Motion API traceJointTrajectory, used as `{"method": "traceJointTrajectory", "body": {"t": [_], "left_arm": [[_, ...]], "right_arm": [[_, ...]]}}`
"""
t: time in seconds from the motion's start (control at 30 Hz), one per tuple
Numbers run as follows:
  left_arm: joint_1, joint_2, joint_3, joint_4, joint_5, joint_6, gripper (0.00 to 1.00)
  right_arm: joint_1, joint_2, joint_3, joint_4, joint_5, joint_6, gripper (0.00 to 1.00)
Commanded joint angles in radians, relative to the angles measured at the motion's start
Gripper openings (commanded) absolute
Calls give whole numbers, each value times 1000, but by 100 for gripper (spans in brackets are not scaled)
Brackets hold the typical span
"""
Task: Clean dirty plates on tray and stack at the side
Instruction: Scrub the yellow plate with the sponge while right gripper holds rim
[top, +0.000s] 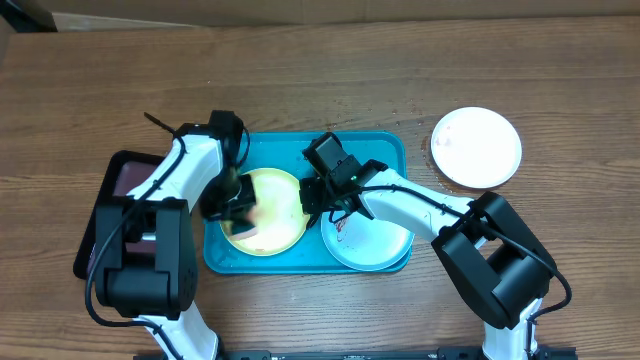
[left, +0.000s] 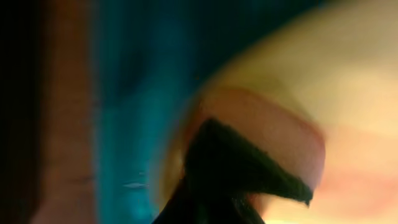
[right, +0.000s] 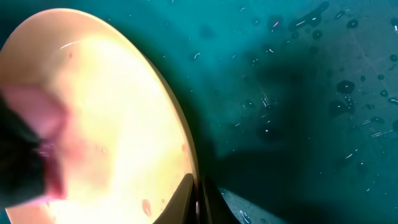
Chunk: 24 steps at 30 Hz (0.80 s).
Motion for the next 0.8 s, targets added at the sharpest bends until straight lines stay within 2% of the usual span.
{"method": "traceJointTrajectory", "body": {"t": [0.0,0.27,0.37,0.53,0.67,0.77], "left_arm": [[7,7,-18,-43,-397,-248,4],[7,-19,148,-259,-483,-417,4],[7,-75,247,-329,-476,-420,4],[32,-245,358,-342,-410,-419,4],[127,-395,371,-314,-317,-399,4],[224,-449,369,-322,-248,-350,4]], "right_arm": [[-5,10,4,-6,34,-21,4],[-5,-3,7,-6,-26,-64,4],[-4,-33,7,-6,-48,-103,4],[-4,-104,8,2,-18,-117,4],[-3,-157,23,-15,-5,-217,4],[5,-178,61,-73,99,-261,4]]}}
